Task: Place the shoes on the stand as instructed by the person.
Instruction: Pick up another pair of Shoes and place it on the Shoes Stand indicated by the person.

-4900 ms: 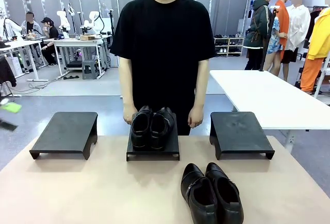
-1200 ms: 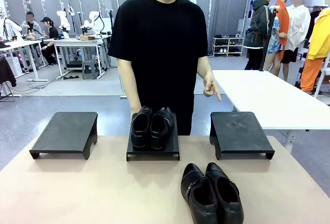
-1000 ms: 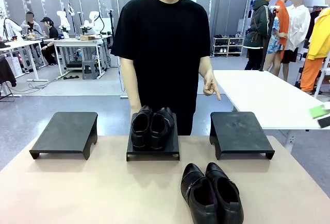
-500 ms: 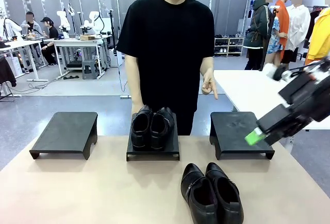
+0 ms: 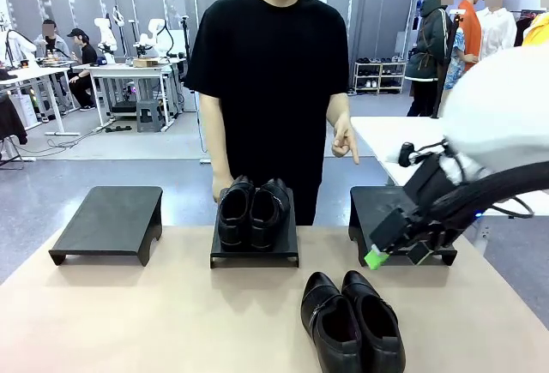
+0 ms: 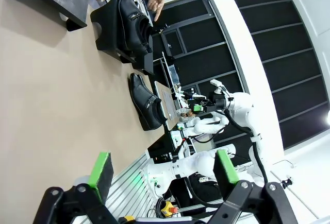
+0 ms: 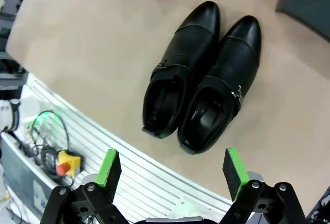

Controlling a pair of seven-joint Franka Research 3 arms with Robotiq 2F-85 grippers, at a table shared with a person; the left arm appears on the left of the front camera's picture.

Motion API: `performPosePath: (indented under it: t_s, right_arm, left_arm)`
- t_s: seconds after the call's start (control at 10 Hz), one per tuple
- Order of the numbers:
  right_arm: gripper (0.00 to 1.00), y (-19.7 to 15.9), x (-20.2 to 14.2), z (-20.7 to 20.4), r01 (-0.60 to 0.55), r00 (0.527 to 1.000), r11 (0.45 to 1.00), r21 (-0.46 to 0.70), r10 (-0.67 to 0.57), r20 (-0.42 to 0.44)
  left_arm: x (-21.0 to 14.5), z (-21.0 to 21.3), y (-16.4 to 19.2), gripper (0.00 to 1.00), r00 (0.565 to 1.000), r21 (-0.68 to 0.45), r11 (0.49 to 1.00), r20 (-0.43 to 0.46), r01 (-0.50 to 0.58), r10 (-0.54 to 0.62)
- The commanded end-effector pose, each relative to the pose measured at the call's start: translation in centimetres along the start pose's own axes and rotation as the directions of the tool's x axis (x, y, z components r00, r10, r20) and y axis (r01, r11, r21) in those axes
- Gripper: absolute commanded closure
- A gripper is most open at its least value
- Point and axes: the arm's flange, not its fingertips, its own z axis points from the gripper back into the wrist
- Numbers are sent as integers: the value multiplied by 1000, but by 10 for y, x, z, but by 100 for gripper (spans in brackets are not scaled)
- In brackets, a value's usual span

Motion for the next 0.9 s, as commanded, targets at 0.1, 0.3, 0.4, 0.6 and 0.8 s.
performPosePath:
  t_s: [0.1, 0.3, 0.4, 0.6, 0.8]
  right_arm:
    - [0, 3, -19, -43, 54, 998, 994, -95, -57, -21]
    - [0, 5, -25, -62, 38, 996, 997, -72, -44, -80]
    - [0, 3, -24, -69, 53, 994, 997, -58, -58, -94]
    - [0, 2, -24, -86, 65, 990, 996, -56, -71, -121]
    - [0, 1, -26, -99, 62, 986, 997, -55, -69, -149]
  left_arm:
    - [-2, 0, -3, 0, 1000, -10, 1000, -3, 9, -9]
    - [-2, 0, -3, 0, 1000, -10, 1000, -3, 9, -9]
    - [-2, 0, -3, 0, 1000, -10, 1000, -3, 9, -9]
    - [-2, 0, -3, 0, 1000, -10, 1000, -3, 9, -9]
    - [-2, 0, -3, 0, 1000, -10, 1000, -3, 9, -9]
